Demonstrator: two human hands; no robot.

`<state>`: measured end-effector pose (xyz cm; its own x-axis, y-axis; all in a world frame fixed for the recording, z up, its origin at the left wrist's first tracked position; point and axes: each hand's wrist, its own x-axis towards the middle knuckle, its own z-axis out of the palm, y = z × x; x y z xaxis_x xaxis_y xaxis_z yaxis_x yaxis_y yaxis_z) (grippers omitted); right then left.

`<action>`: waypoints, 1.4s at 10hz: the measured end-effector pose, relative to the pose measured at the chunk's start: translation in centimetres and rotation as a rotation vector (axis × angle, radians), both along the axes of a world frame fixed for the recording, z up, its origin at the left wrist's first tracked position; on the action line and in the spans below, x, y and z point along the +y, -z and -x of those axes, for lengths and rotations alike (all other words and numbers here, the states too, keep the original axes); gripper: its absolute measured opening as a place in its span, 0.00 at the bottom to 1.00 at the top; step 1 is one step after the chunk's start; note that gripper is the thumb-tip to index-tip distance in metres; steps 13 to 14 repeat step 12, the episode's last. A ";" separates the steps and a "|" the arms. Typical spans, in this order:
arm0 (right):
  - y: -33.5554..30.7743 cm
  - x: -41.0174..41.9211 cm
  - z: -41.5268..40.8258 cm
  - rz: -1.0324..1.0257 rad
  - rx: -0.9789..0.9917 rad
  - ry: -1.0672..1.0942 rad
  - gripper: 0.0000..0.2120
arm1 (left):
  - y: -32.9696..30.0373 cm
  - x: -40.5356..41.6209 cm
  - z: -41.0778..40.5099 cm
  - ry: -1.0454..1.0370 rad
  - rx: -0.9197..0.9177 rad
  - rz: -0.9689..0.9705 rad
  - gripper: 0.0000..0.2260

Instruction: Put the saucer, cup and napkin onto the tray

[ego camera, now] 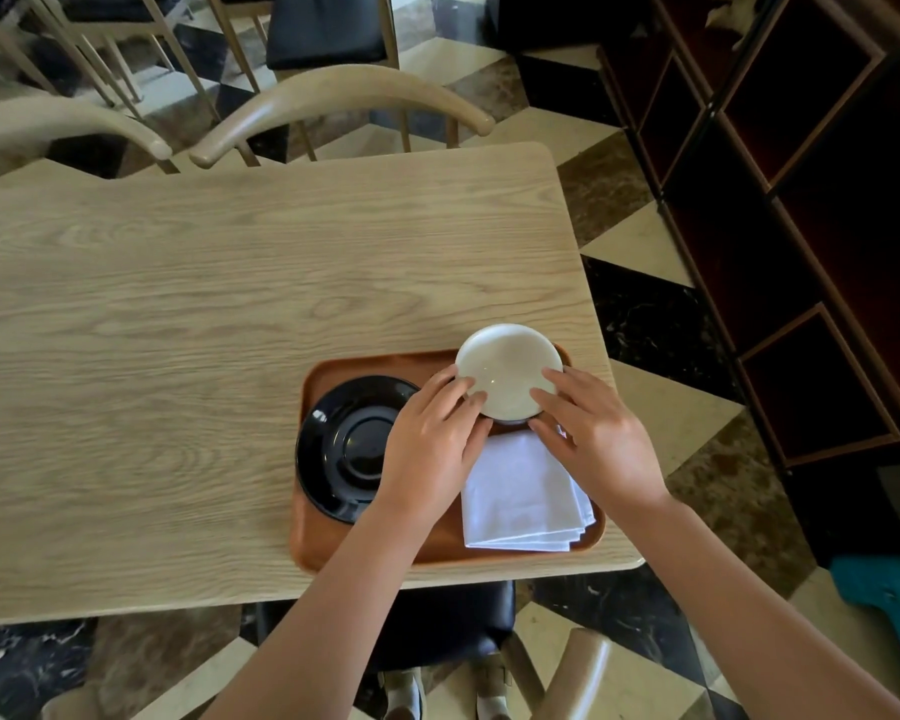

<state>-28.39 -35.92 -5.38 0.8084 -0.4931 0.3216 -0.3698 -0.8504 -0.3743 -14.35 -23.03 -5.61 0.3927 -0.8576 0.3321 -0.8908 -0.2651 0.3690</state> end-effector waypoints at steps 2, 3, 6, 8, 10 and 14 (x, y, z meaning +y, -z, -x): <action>0.9 2.5 4.7 -0.098 0.023 0.028 0.24 | 0.4 4.3 4.3 0.076 0.039 -0.055 0.18; 2.7 4.2 7.0 -0.093 0.113 -0.082 0.20 | 2.0 6.5 6.6 0.173 0.034 -0.188 0.17; 4.0 5.8 6.4 -0.052 0.166 -0.049 0.16 | 3.6 7.1 6.5 0.102 0.167 -0.234 0.18; 4.1 6.0 6.1 -0.031 0.174 -0.031 0.19 | 3.8 7.3 6.3 0.096 0.152 -0.213 0.14; 3.8 6.0 6.1 -0.031 0.212 -0.041 0.18 | 3.3 7.4 6.2 0.122 0.132 -0.254 0.15; 0.8 6.0 4.8 0.030 0.382 -0.019 0.22 | 0.4 7.0 5.7 0.159 0.068 -0.395 0.19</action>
